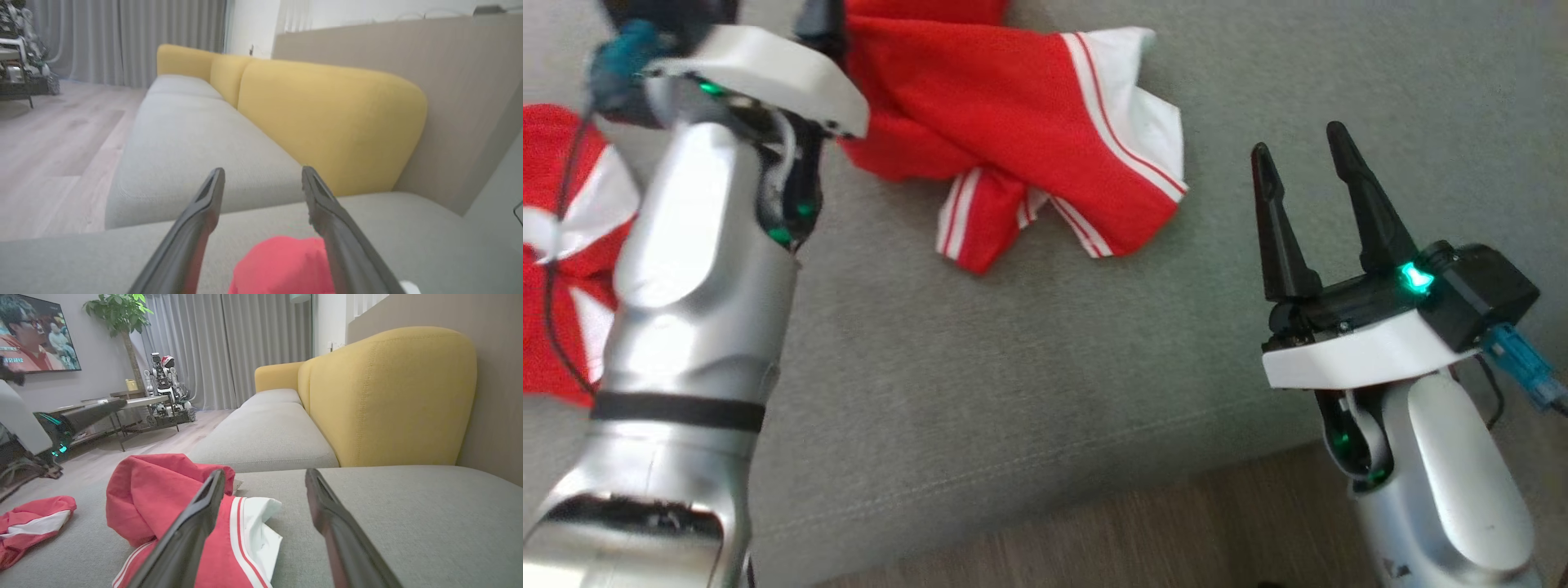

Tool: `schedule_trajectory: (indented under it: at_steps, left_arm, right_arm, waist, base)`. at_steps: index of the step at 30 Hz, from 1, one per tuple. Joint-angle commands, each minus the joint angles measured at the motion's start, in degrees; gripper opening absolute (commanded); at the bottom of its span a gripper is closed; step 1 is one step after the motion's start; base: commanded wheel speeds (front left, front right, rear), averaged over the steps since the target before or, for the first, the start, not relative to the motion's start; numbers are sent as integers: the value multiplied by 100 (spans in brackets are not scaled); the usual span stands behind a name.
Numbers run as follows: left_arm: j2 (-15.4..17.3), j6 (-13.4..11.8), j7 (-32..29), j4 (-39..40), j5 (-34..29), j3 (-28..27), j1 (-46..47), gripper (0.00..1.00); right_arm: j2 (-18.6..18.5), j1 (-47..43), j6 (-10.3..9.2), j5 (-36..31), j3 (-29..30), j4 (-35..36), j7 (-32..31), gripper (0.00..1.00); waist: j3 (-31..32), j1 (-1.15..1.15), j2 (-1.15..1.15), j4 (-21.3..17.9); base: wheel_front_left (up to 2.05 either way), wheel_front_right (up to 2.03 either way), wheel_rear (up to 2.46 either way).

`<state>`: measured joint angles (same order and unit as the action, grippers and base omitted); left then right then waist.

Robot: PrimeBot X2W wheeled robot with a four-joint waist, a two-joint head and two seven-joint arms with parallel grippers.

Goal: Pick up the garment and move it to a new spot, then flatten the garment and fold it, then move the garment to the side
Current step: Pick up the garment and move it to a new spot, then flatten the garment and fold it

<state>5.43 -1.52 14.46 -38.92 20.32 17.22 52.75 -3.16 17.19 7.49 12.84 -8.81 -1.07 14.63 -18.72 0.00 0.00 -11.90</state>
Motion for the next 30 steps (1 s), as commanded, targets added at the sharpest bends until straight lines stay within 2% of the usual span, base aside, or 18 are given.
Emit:
schedule_trajectory:
  at_steps: [1, 6, 7, 13, 17, 22, 25, 30]
  left_arm:
    - [181, -17, 51, 501, -21, -344, -112, 100]
    - [132, 47, 52, 1490, -194, -738, -992, 100]
    - [132, 47, 52, 1490, -194, -738, -992, 100]
    - [36, 267, 53, 2367, -487, -1008, -2468, 100]
    - [-175, 364, 53, 2872, -518, -1289, -3562, 100]
    - [-250, 258, 53, 3204, -411, -1208, -4201, 100]
    - [-253, 71, 53, 3353, -199, -1042, -4329, 100]
    - [-254, 29, 53, 3446, -273, -788, -4394, 100]
  right_arm:
    - [28, 102, 0, -69, -54, 145, 37, 100]
    - [28, -37, 0, -254, -14, 40, 37, 100]
    - [28, -37, 0, -254, -14, 40, 37, 100]
    - [28, -263, 0, -594, 19, -174, 37, 100]
    - [28, -487, 0, -785, 87, -373, 37, 100]
    - [28, -645, 0, -870, 206, -503, 37, 100]
    - [28, -677, 0, -926, 229, -559, 37, 100]
    - [28, -625, 0, -1057, 272, -690, 37, 100]
  waist:
    - [147, 0, 0, 214]
    - [374, 0, 0, 615]
    - [374, 0, 0, 615]
    - [683, 0, 0, 1042]
    - [920, 0, 0, 1305]
    - [1084, 0, 0, 1475]
    - [1111, 0, 0, 1534]
    - [1040, 0, 0, 1642]
  base:
    - [0, 0, 0]
    - [0, 0, 0]
    - [0, 0, 0]
    - [0, 0, 0]
    - [0, 0, 0]
    - [0, 0, 0]
    - [0, 0, 0]
    - [0, 0, 0]
